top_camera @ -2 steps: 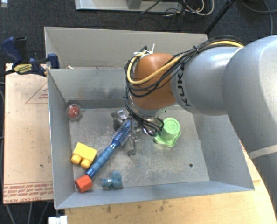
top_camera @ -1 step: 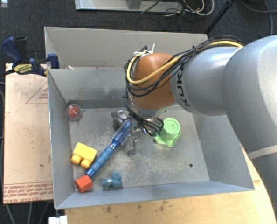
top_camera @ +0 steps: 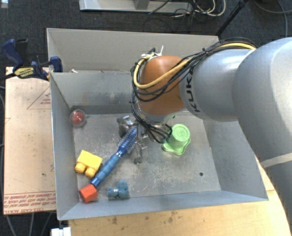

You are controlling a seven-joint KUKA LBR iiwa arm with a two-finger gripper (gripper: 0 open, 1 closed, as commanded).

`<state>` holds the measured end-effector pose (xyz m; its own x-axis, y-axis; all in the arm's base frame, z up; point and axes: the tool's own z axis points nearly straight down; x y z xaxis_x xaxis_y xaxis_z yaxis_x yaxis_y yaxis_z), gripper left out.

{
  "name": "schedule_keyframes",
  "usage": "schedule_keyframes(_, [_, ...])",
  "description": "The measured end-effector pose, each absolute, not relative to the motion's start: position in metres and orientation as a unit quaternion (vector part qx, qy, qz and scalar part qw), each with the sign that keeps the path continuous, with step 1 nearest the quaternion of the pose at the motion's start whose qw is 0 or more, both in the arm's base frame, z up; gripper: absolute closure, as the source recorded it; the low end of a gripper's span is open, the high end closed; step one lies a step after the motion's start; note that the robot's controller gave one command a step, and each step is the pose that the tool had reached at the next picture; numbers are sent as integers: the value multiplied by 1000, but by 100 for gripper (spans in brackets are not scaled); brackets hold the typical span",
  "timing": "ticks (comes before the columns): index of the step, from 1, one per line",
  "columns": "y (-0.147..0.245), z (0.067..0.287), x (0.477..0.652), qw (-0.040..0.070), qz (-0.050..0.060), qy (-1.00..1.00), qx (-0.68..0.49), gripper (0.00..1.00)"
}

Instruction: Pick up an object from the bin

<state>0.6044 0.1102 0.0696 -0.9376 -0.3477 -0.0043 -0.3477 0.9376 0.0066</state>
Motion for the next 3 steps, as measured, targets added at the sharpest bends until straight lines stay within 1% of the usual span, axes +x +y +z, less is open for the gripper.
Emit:
schedule_keyframes(1, [111,70,605,2,5,985,-175,0])
schedule_keyframes(2, [111,69,605,2,5,985,-175,100])
schedule_keyframes(3, [111,96,605,2,1,985,-175,100])
